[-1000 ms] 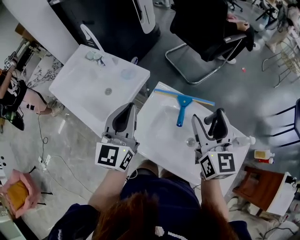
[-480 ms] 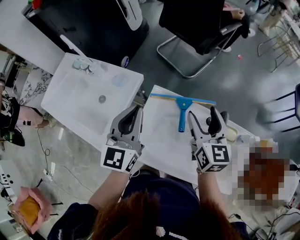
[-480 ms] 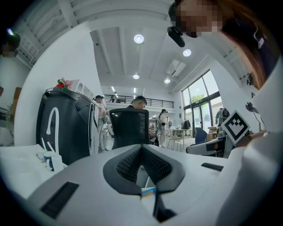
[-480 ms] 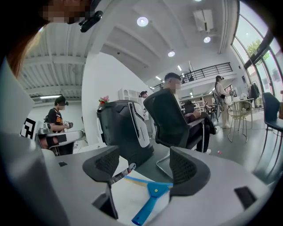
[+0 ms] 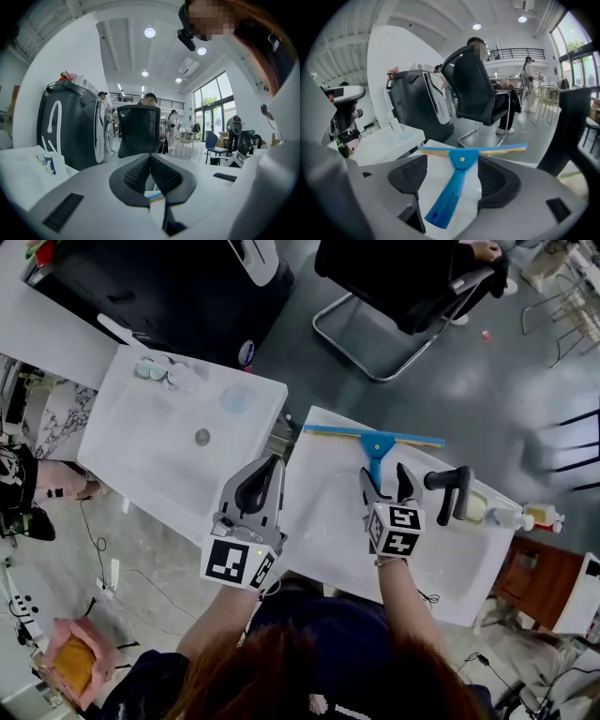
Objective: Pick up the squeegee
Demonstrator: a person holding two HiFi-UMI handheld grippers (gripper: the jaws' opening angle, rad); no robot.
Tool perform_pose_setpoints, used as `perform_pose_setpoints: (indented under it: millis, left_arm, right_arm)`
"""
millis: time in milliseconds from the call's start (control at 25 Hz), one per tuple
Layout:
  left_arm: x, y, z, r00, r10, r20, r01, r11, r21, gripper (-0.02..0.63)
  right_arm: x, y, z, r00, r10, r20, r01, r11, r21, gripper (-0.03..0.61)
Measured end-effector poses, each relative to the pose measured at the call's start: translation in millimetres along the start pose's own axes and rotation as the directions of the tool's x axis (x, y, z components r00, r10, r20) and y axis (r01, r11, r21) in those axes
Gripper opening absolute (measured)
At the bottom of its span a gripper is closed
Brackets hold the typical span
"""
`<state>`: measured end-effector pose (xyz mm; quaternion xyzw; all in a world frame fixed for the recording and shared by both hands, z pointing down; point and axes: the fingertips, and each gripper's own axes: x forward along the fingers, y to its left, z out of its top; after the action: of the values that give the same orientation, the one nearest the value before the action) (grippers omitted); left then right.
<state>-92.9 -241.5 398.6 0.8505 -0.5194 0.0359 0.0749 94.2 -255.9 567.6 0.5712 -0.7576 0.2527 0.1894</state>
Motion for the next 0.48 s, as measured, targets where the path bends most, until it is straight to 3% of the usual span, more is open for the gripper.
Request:
perform_pose_setpoints:
  millis: [240,480]
  left_arm:
    - [6.4,10.0,-10.5,1.000,-0.004,-0.027,0.004,1.000,-0.006,0.020]
    - [9.5,14.5,-15.3,0.999,-0.005,-0.031,0.004,1.000,-0.012,0.020]
  right_arm:
    - [36.6,-5.4,-44.3,0.990,-0.043,-0.133,0.044,0.999,0.001,0.335]
    - [43.2,-9.5,-59.9,0.981,-0.101,-0.165,0.098,0.995,-0.024,0.237]
